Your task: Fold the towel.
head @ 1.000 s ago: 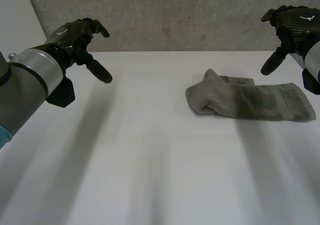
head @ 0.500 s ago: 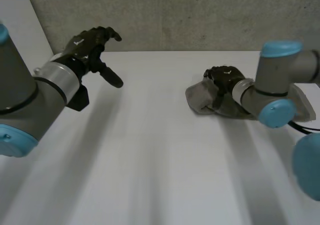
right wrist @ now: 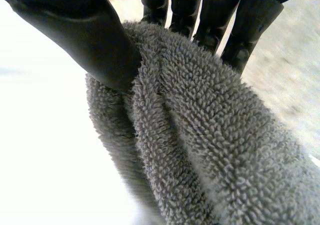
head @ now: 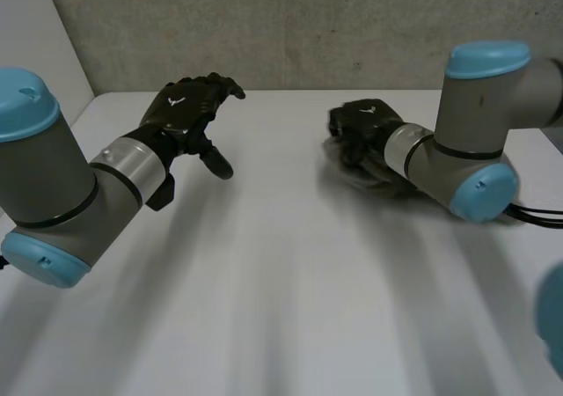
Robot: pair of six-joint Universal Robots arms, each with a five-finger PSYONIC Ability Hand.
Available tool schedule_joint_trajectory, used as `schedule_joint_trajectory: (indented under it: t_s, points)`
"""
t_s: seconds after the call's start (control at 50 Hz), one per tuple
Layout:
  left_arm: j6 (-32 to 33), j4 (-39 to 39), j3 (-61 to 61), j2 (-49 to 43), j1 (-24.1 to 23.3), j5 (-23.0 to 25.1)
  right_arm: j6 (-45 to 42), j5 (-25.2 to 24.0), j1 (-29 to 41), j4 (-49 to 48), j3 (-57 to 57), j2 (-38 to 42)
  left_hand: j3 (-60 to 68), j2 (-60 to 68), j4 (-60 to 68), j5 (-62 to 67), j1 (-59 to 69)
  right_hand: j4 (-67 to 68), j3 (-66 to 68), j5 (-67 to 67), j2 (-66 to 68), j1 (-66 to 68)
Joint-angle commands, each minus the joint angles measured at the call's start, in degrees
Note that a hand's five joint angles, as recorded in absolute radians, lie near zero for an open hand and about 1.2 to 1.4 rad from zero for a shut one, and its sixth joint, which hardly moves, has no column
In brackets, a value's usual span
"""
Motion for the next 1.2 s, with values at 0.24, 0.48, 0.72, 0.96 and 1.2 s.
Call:
schedule_joint_trajectory:
  t_s: [0.24, 0.48, 0.72, 0.96, 1.2]
  points:
    - [0.0, -0.7, 0.2, 1.1, 0.8, -0.4, -2.5, 4.5, 11.9, -11.0, 34.4, -18.6, -8.4, -3.5, -4.3, -2.4, -4.3, -57.9, -56.2, -57.3, -55.4, -57.3]
    - [0.3, -5.9, -2.6, 0.1, -0.1, 0.0, -4.6, 9.0, -1.1, -11.3, 38.9, -23.4, -6.7, -1.8, -2.6, -0.7, -2.6, -61.5, -59.8, -60.9, -59.0, -60.8]
    - [0.4, -14.3, -8.7, -1.2, 0.0, -1.3, -8.6, 3.4, -2.5, -14.3, 37.1, -17.1, -3.4, 1.5, 0.8, 2.7, 0.8, -54.6, -52.9, -54.0, -52.1, -54.0]
    - [11.1, -14.3, -12.3, -5.5, -0.6, -9.1, -11.8, 1.5, -1.9, -13.7, 35.1, -13.0, 4.0, 8.9, 8.2, 10.1, 8.2, -46.0, -44.3, -45.4, -43.5, -45.4]
    - [13.9, -13.5, -12.2, -9.0, -1.3, -12.5, -11.9, -1.9, -0.1, -14.0, 35.2, -10.9, 11.4, 16.3, 15.6, 17.5, 15.5, -45.0, -43.3, -44.4, -42.5, -44.4]
